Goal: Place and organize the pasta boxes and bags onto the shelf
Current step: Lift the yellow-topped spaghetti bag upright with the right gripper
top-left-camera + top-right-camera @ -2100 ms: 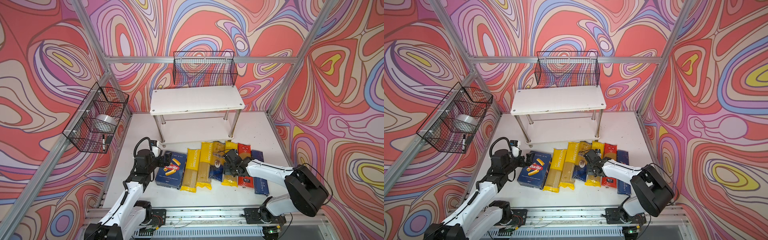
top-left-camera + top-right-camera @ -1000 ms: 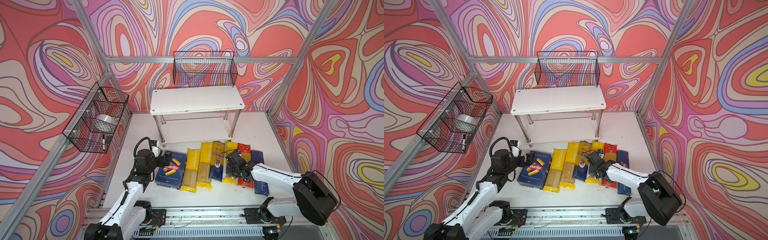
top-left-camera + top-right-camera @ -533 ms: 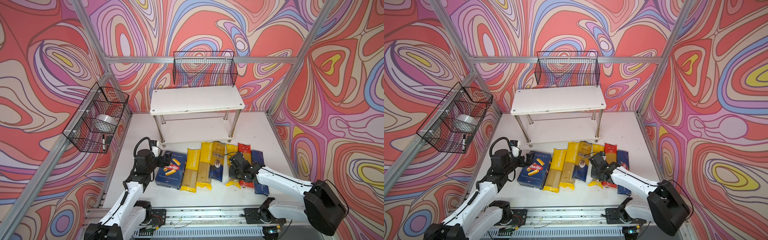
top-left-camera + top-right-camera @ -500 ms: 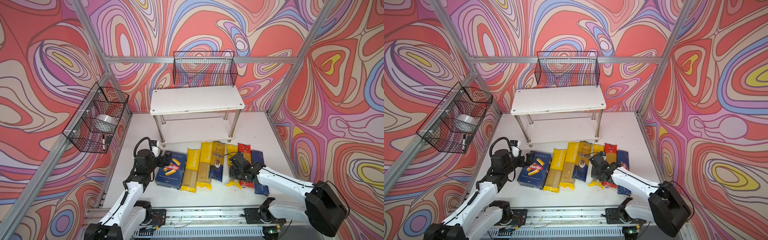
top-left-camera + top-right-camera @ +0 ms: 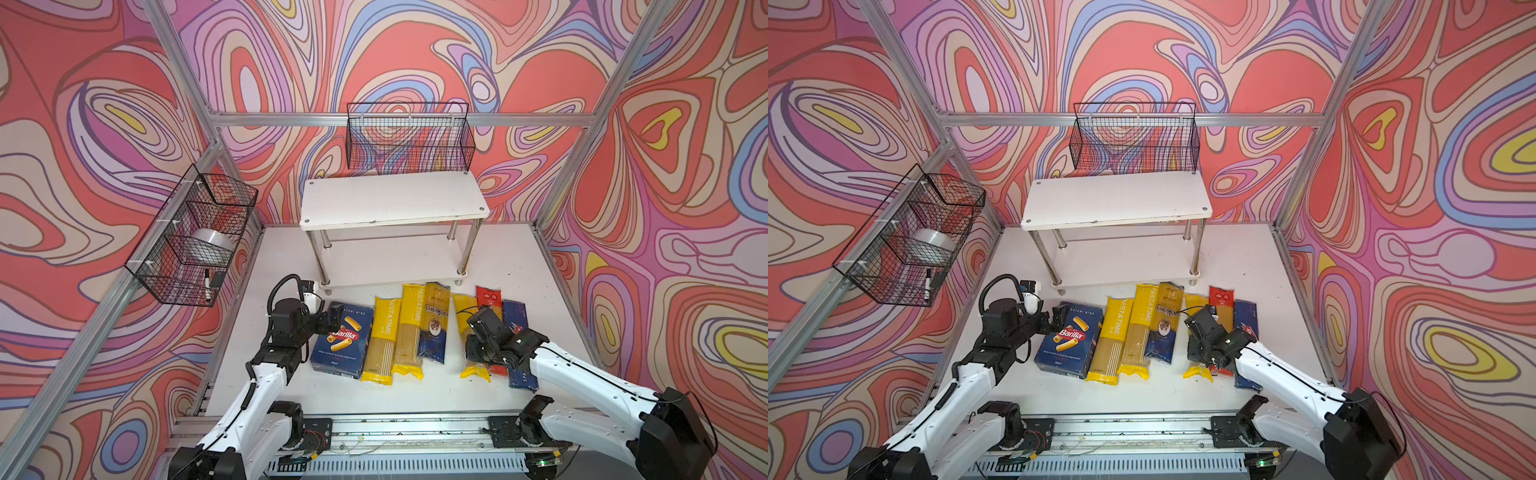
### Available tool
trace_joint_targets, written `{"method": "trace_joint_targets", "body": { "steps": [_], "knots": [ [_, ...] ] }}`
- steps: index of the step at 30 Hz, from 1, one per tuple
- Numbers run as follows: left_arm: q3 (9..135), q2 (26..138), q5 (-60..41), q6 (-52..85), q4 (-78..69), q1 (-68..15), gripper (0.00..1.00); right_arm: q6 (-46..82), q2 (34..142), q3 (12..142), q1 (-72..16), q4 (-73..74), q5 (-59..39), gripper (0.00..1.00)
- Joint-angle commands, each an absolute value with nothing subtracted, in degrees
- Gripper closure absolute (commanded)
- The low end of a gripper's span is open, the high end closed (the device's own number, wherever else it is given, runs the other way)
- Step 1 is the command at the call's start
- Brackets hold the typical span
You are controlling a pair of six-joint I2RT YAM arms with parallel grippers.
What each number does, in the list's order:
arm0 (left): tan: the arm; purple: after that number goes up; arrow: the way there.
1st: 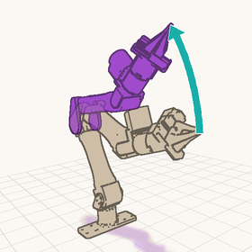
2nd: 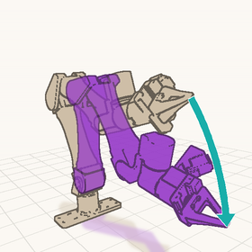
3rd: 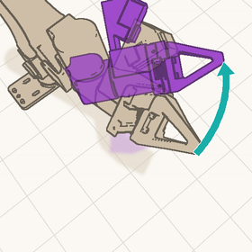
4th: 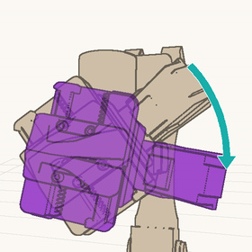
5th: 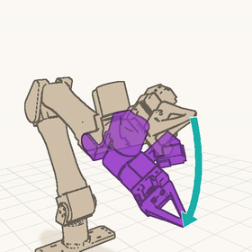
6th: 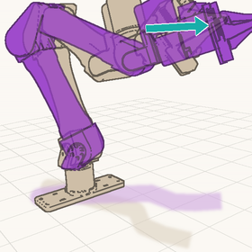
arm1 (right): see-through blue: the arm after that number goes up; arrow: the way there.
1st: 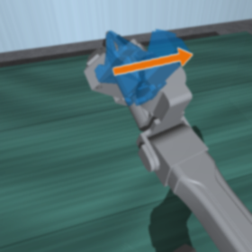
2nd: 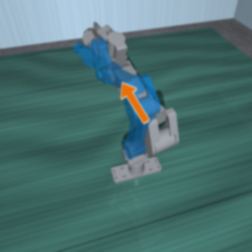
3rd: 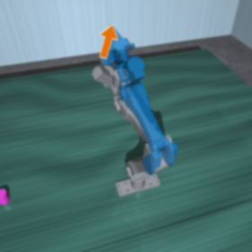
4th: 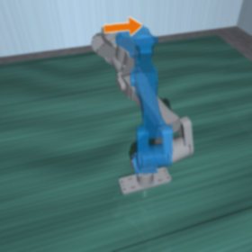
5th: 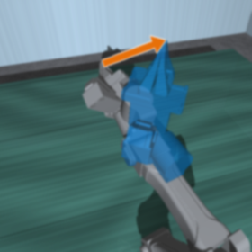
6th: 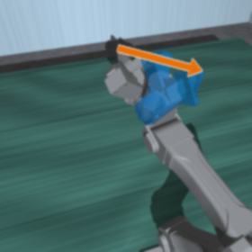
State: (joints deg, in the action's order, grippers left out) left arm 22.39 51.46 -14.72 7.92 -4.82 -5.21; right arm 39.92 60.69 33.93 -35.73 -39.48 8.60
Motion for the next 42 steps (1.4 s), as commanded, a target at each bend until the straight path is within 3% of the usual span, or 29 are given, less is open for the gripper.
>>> {"method": "trace_joint_targets", "body": {
  "steps": [1,23,42],
  "knots": [
    [23.7,51.5,-14.0,7.6,-3.7,-5.4,0.0,39.1,58.3,37.6,-36.0,-36.8,10.8,1.0],
    [23.7,51.6,-13.8,7.7,-3.7,-5.4,0.0,34.2,49.0,49.6,-36.0,-51.3,14.7,1.0],
    [23.7,51.5,-13.6,7.9,-3.7,-5.4,0.0,32.7,50.3,62.3,-35.9,-62.1,29.3,1.0]
  ]
}}
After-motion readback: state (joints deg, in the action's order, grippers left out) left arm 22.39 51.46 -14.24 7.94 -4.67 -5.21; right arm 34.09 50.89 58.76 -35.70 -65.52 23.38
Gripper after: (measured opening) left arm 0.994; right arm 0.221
